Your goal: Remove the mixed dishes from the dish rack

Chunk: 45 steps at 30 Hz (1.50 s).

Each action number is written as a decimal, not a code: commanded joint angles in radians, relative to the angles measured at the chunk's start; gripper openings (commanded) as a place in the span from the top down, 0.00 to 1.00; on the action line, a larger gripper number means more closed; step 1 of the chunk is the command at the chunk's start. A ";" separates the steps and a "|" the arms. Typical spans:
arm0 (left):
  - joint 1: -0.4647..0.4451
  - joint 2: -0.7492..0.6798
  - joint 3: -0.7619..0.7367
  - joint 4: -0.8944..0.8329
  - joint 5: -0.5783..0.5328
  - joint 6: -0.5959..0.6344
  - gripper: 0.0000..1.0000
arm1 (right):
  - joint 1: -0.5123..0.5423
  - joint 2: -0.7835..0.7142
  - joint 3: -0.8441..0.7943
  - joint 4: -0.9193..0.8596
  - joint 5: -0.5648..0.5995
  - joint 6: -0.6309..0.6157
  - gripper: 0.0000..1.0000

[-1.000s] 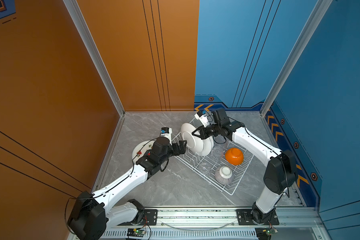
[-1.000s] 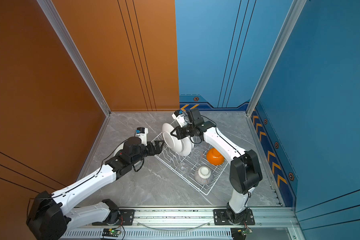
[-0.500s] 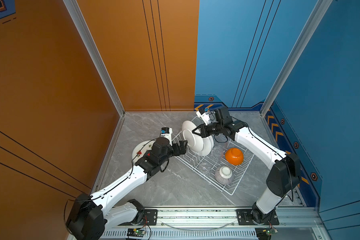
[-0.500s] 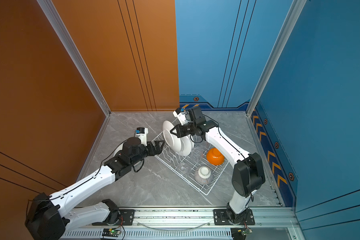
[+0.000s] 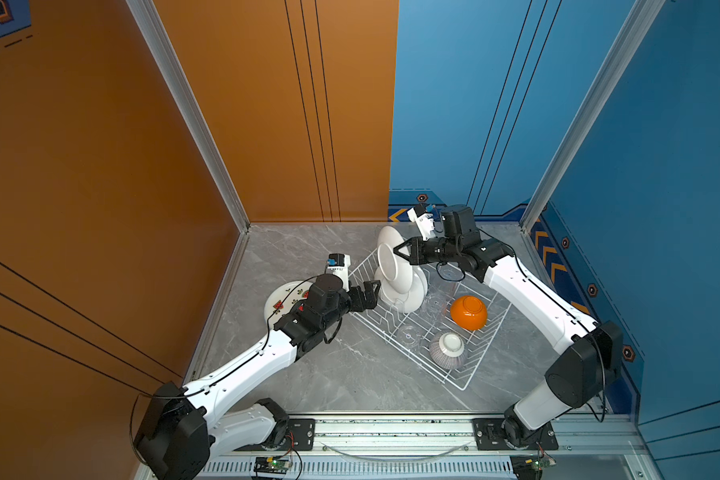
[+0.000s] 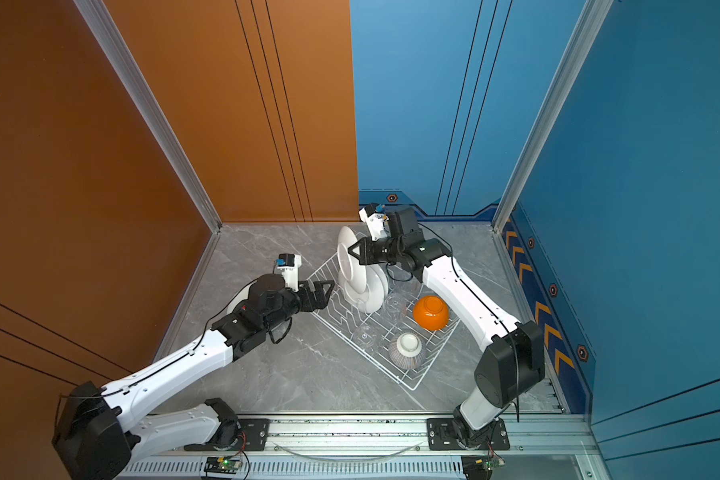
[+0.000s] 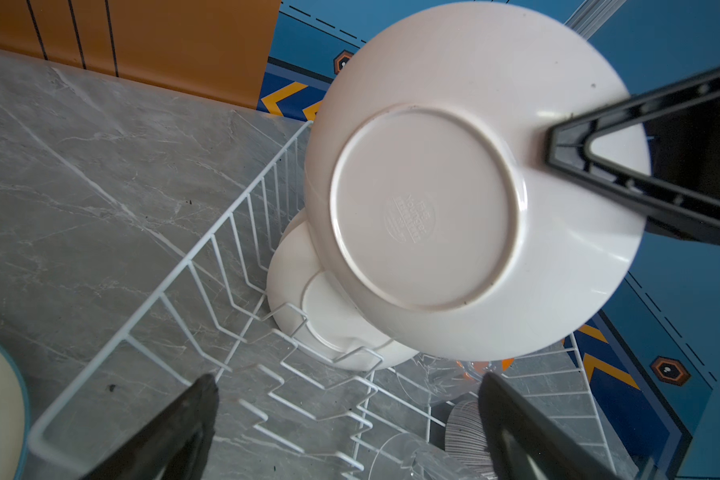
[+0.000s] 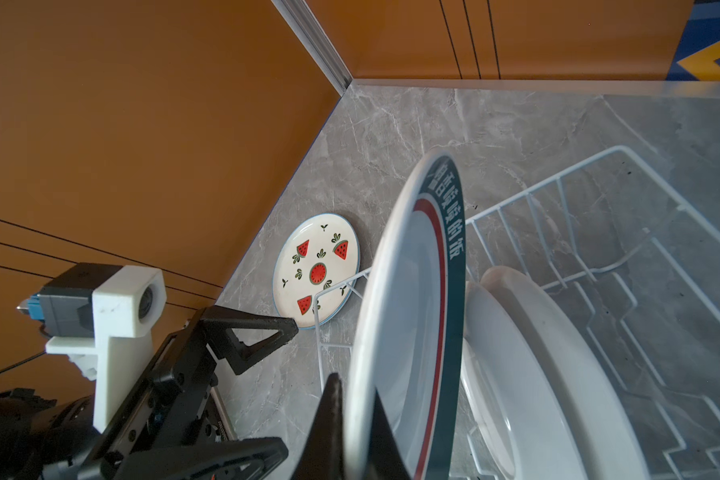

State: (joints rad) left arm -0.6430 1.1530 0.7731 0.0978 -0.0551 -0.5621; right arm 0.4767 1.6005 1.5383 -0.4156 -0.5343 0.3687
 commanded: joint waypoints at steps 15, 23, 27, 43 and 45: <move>-0.049 0.058 0.044 0.142 -0.004 0.145 0.02 | -0.032 -0.080 0.010 0.107 0.213 0.168 1.00; -0.105 0.117 0.061 0.291 0.018 0.282 0.02 | -0.024 -0.083 0.022 0.127 0.259 0.248 1.00; -0.116 0.132 0.072 0.322 0.014 0.289 0.02 | -0.009 -0.097 0.016 0.130 0.307 0.258 1.00; -0.154 0.113 0.090 0.329 -0.031 0.302 0.02 | 0.043 -0.172 -0.065 0.194 0.354 0.323 1.00; -0.163 0.118 0.092 0.337 -0.048 0.315 0.02 | 0.043 -0.183 -0.078 0.201 0.364 0.333 1.00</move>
State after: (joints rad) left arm -0.7887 1.2831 0.8337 0.4030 -0.0639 -0.2775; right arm 0.5182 1.4677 1.4704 -0.2897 -0.2024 0.6750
